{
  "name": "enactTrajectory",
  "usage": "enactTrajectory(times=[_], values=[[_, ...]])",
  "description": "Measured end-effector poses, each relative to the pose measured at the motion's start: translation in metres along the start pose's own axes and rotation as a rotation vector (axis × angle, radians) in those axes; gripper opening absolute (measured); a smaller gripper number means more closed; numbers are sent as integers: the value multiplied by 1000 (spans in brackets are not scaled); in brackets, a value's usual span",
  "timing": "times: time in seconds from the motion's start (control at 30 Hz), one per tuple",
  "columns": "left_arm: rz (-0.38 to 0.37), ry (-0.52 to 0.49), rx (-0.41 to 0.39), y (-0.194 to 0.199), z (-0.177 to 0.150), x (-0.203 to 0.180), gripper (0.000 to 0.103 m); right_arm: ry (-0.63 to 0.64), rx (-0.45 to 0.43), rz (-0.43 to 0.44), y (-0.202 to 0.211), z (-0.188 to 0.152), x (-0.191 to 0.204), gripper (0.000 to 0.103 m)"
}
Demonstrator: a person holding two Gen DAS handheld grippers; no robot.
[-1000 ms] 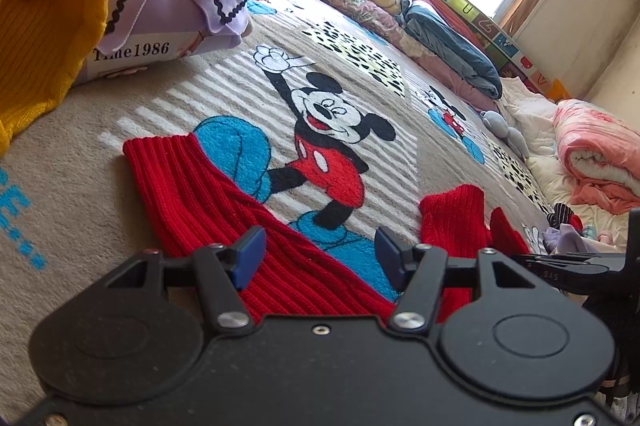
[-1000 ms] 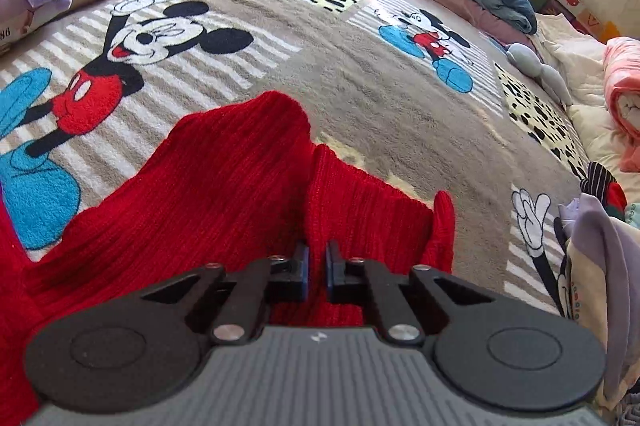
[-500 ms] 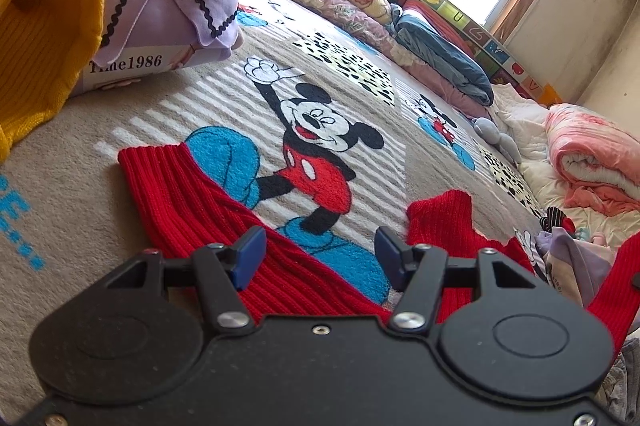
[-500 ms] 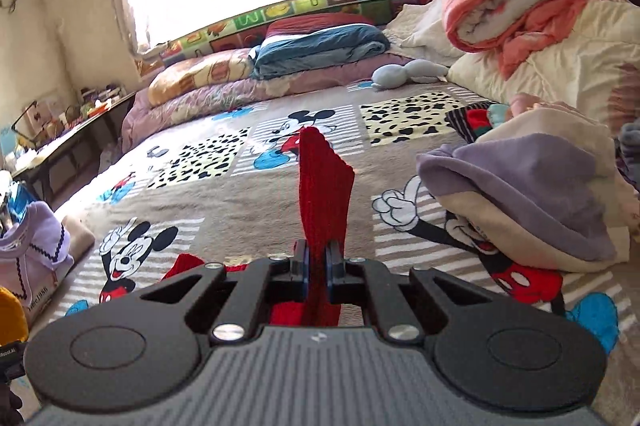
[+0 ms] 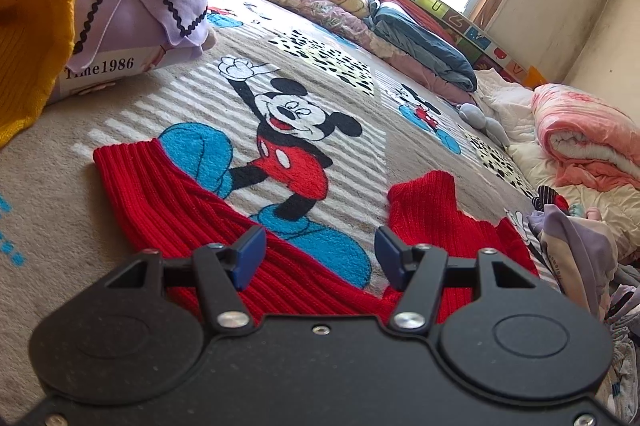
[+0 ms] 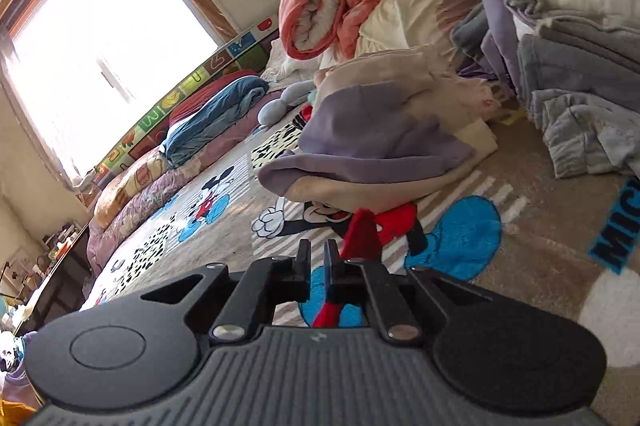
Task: Fold clothes
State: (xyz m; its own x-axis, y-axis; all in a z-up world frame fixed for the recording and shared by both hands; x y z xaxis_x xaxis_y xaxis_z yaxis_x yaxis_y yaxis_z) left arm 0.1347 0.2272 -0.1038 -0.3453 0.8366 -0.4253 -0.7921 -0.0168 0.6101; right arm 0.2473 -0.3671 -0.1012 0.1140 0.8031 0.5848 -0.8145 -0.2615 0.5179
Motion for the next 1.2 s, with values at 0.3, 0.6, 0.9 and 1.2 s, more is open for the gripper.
enactTrajectory(times=[0.3,0.6,0.9,1.2], values=[[-14,-39,2,-2,-5,-12,59,-128,74,-94,-18,-34,-51,57],[-4,-52,16,-8,-9,-12,59,-129,140,-27,-64,-42,-34,30],[-2,-59,19,-9,-9,-12,59,-138,40,1,-47,-17,-48,9],[20,-100,36,-9,-19,-17,59,-119,78,-181,-48,-28,-74,10]])
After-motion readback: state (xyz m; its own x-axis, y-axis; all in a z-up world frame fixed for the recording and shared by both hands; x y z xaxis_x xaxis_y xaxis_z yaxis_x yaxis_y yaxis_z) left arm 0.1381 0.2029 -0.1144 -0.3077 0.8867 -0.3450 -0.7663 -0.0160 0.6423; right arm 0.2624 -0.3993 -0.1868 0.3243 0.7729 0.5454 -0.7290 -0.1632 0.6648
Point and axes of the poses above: each gripper's, at about its wrist camera, not at the fingertips, and y roughly against the way its jaws point, x to its left, z to its top, the point moved 8 cm from there along -y, roughly the way its jaws point, and after that the axes turned 6 degrees about x, right-handed, at the moved point
